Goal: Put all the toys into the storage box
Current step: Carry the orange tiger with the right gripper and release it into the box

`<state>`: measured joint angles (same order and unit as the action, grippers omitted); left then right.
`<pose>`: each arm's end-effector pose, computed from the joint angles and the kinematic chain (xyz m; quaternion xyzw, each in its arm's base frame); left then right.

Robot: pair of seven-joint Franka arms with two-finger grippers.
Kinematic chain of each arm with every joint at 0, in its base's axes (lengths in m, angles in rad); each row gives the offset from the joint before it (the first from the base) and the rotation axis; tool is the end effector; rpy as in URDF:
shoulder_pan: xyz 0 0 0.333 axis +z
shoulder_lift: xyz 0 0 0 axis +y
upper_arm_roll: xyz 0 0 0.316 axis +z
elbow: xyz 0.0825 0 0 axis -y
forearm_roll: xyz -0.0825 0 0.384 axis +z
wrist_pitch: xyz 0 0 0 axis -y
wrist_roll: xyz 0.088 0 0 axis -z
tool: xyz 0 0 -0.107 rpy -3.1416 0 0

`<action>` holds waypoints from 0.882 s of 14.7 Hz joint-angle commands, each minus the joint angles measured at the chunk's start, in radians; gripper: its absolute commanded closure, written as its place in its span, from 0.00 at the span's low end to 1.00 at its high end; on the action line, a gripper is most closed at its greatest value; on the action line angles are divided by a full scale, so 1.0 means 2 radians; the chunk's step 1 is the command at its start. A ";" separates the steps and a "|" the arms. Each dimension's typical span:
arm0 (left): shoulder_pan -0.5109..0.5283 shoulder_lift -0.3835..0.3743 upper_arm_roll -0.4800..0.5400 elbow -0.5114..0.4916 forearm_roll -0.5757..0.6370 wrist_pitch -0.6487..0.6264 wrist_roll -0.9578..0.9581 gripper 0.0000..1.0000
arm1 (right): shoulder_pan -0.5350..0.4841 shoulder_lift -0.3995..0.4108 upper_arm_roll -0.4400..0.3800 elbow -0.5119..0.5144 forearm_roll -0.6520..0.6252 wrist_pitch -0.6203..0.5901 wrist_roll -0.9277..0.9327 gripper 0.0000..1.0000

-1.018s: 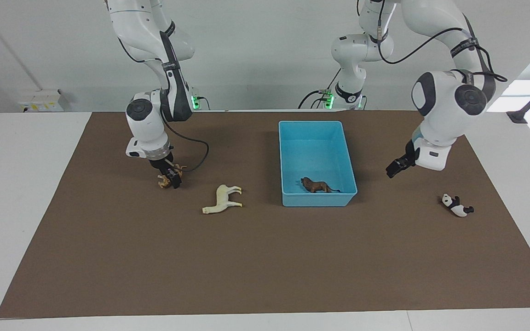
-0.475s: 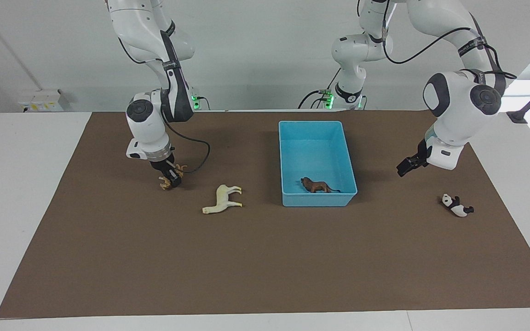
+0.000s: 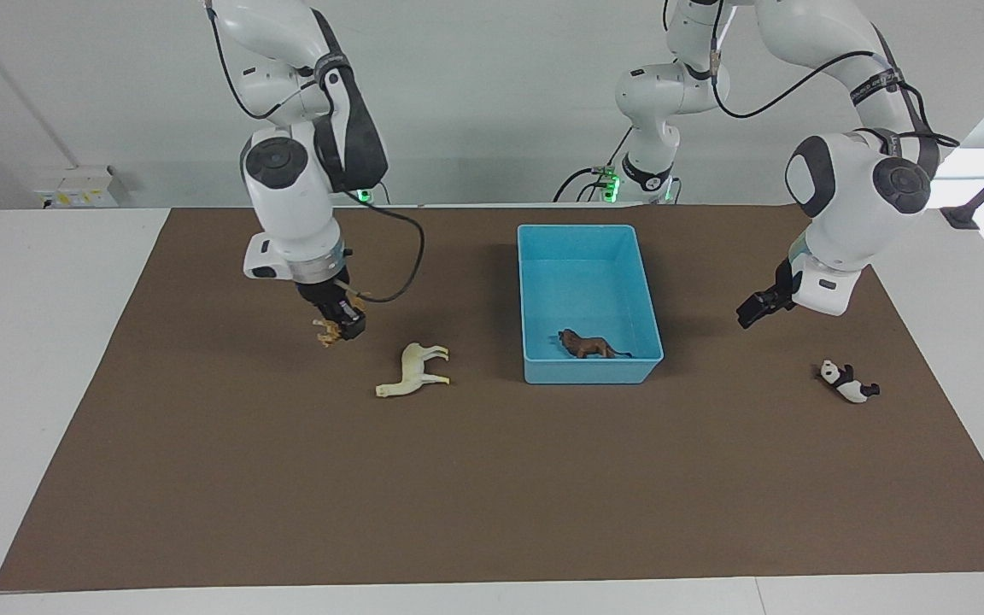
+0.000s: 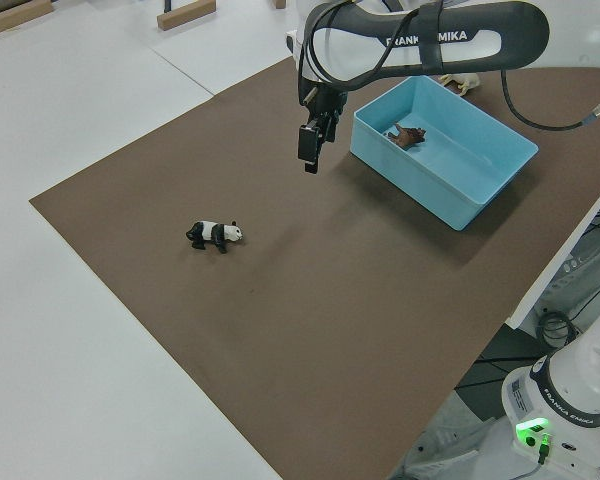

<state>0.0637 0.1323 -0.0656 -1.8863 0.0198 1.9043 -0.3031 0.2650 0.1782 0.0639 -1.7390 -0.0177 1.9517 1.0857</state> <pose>0.5805 0.0015 0.4273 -0.9876 -0.1461 0.0556 0.0134 0.5860 0.1964 0.4729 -0.9300 0.3670 -0.0150 0.0093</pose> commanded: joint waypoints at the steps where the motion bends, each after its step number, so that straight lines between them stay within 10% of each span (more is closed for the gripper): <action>1: 0.102 -0.008 -0.011 -0.020 0.035 0.031 0.139 0.00 | 0.062 0.105 0.000 0.199 0.004 -0.071 0.056 1.00; 6: 0.085 -0.048 -0.009 -0.020 0.010 -0.029 0.138 0.00 | 0.179 0.211 -0.010 0.309 -0.003 -0.049 0.153 1.00; 12: 0.087 -0.046 -0.008 -0.025 0.010 0.025 0.139 0.00 | 0.253 0.273 -0.009 0.301 -0.020 0.022 0.213 1.00; 13: 0.088 -0.042 -0.008 -0.017 0.011 0.033 0.138 0.00 | 0.254 0.270 -0.009 0.294 -0.018 0.023 0.214 0.22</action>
<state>0.2397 0.0538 -0.0890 -1.9067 0.0479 1.9072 -0.0264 0.7689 0.7282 0.0481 -1.1677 -0.0503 2.0081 1.4953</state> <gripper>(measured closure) 0.000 0.604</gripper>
